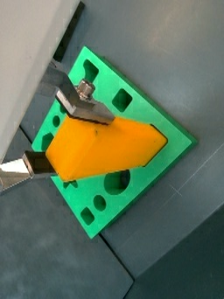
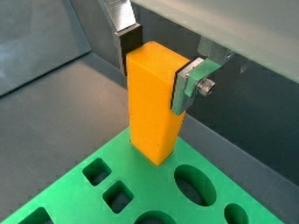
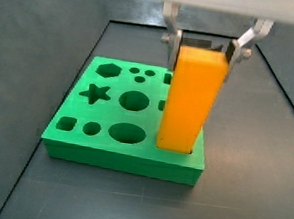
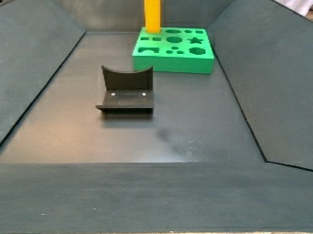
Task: Pick up the rectangle object. Move up. Move to above the board. Insert the rectangle object.
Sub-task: Insert the rectangle object.
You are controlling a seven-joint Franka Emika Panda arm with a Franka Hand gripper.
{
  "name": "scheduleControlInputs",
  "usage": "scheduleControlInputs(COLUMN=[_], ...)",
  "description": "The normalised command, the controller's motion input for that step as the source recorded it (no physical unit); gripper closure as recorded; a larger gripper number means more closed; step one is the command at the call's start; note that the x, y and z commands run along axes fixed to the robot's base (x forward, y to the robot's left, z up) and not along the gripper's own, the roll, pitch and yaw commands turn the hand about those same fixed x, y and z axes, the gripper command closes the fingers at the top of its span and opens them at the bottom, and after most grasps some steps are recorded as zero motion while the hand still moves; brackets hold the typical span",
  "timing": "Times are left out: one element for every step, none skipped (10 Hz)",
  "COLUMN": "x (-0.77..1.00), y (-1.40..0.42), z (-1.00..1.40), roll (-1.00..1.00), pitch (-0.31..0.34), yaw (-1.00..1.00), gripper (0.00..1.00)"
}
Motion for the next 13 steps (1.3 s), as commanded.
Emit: scheduleControlInputs(x=[0.0,0.0,-0.03,-0.01,0.0,0.0,0.0,0.0,0.0,-0.01,0.0,0.0,-0.01], y=[0.0,0.0,0.0,0.0,0.0,-0.03,-0.1,-0.07,0.0,0.0,0.0,-0.07,-0.2], z=[-0.57,-0.74,-0.85,-0.85,-0.79,-0.64,-0.5,-0.5,-0.38,0.0,0.0,0.0,-0.08], roll=[0.16,0.14,0.13,0.13,0.08,0.0,0.0,0.0,0.0,-0.05,-0.01,0.0,0.02], pitch=[0.0,0.0,0.0,-0.004,0.0,0.0,0.0,0.0,0.0,0.0,0.0,0.0,-0.036], yaw=[0.0,0.0,0.0,0.0,0.0,0.07,0.18,0.2,0.14,0.0,0.0,0.0,0.17], gripper=[1.0,1.0,1.0,1.0,1.0,1.0,1.0,1.0,1.0,1.0,1.0,1.0,1.0])
